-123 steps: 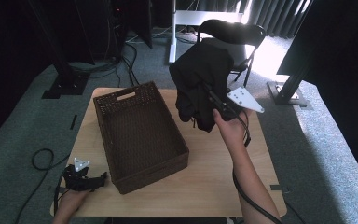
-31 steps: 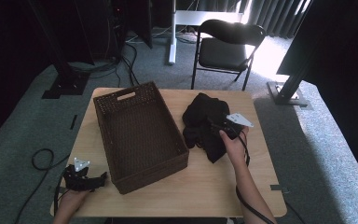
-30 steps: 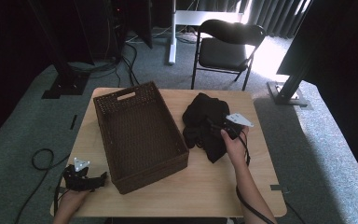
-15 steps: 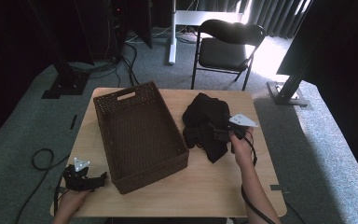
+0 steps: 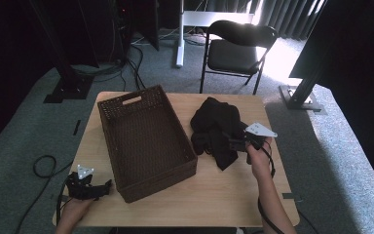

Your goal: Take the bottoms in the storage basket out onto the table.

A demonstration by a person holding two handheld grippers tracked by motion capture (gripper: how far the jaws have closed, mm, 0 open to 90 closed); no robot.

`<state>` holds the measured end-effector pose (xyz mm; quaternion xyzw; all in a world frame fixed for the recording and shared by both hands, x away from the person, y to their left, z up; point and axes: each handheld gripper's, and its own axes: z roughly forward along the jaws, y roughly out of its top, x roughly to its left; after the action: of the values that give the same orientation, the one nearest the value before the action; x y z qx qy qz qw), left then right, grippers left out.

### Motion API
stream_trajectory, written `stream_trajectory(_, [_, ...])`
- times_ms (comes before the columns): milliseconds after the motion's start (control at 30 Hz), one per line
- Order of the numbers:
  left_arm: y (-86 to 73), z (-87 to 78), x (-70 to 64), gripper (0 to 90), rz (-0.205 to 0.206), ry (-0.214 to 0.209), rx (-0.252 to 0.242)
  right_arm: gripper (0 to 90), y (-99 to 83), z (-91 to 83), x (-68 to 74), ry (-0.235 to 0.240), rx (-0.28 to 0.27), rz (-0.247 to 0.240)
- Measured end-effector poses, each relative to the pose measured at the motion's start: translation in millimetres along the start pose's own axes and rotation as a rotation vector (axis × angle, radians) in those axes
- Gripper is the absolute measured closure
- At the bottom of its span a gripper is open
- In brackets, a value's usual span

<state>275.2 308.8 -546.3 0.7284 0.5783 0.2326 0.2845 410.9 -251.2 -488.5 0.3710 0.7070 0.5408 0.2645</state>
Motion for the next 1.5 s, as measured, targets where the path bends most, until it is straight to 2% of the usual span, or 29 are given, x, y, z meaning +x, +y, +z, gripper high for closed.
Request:
stream_trajectory(133, [0.0,0.0,0.0,0.2,0.0,0.0,0.0,11.0,-2.9,-8.3,-0.4,0.011,0.017,-0.006])
stream_trajectory(433, [0.0,0.0,0.0,0.2,0.0,0.0,0.0,11.0,-13.2,-21.4,-1.1,0.005,0.031,-0.008])
stream_trajectory(800, [0.0,0.0,0.0,0.2,0.0,0.0,0.0,11.0,-31.7,-38.1,1.1,0.017,0.061,0.014])
stream_trajectory(1200, [0.0,0.0,0.0,0.2,0.0,0.0,0.0,11.0,-48.2,-56.8,2.5,0.029,0.1,-0.002])
stream_trajectory(1400, [0.0,0.0,0.0,0.2,0.0,0.0,0.0,11.1,-56.6,-67.6,2.6,0.036,0.118,0.008])
stream_trajectory(1500, [0.0,0.0,0.0,0.2,0.0,0.0,0.0,11.0,-59.4,-70.8,3.0,0.037,0.135,-0.004])
